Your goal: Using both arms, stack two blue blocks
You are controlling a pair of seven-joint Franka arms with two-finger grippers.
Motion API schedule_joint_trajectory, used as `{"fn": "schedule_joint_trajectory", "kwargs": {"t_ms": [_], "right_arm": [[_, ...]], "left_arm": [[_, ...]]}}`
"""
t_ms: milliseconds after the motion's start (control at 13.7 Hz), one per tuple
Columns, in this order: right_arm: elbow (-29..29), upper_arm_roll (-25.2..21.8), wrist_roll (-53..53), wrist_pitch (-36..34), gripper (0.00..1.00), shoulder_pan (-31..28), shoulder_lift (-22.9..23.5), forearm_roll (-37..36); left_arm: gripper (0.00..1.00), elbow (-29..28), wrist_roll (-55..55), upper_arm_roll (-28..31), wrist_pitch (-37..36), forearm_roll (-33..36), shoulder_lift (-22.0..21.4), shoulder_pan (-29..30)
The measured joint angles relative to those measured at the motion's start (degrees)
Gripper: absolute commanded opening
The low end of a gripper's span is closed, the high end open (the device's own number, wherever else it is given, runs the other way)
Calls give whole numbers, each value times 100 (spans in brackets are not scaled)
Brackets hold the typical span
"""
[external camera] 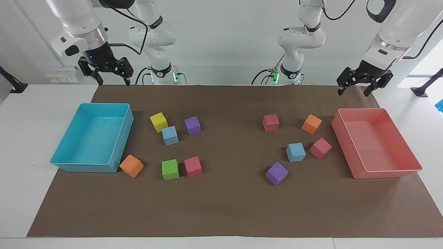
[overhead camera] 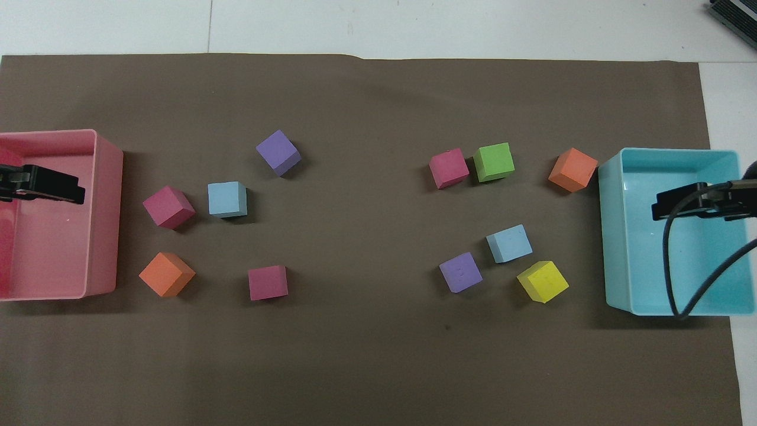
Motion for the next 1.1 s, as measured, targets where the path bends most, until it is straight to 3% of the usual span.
{"fn": "schedule_joint_trajectory", "kwargs": {"t_ms": [440,1099], "right_arm": [[-1121,43,-278,1359,100,437,196,42],[-1732,53,-1897,2454,100,684,918,188]], "left_arm": [[100,0,0,-20,0,0,0,0],[100,0,-3,-32,2,0,-1,0]]}}
